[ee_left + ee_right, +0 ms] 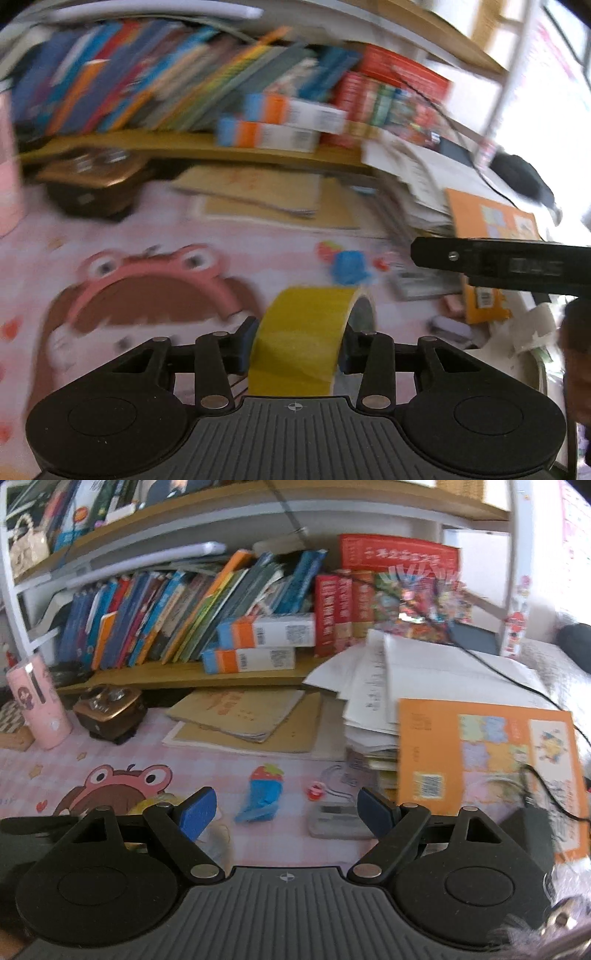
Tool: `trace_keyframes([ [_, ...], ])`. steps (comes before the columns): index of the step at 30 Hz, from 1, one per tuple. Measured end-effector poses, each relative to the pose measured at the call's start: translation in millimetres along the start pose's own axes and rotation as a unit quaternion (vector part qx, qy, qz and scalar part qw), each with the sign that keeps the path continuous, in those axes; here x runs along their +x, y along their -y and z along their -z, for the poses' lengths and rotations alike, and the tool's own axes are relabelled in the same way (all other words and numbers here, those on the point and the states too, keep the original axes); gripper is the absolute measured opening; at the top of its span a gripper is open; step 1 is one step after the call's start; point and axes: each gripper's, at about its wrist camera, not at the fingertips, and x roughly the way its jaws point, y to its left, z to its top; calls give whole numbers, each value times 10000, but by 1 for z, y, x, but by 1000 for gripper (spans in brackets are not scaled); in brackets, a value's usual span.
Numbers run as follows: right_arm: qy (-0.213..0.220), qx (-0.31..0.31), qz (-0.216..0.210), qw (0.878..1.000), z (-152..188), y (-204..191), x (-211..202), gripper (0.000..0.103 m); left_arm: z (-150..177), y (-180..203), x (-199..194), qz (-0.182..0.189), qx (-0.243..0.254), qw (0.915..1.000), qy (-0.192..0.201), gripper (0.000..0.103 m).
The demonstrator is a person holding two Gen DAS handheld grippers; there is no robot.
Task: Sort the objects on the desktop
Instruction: 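Close the left tool on the yellow tape roll while the right tool grasps the blue item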
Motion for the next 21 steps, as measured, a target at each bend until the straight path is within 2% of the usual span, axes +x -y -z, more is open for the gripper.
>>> trace_keyframes([
  [3, -136, -215, -72, 9996, 0, -9, 24, 80, 9, -19, -22, -193, -362, 9992, 1, 39],
  [7, -308, -428, -73, 9986, 3, -20, 56, 71, 17, -35, -46, -398, -817, 9958, 129, 39],
  [14, -698, -425, 117, 9966, 15, -21, 94, 60, 24, -41, -76, -683, -1254, 9889, 416, 39],
  [18, -662, -292, 156, 9973, 20, -16, 99, 57, 29, -43, -92, -772, -1390, 9861, 489, 39],
  [21, -624, -272, 78, 9976, 19, -18, 100, 41, 34, -45, -104, -824, -1510, 9835, 559, 39],
])
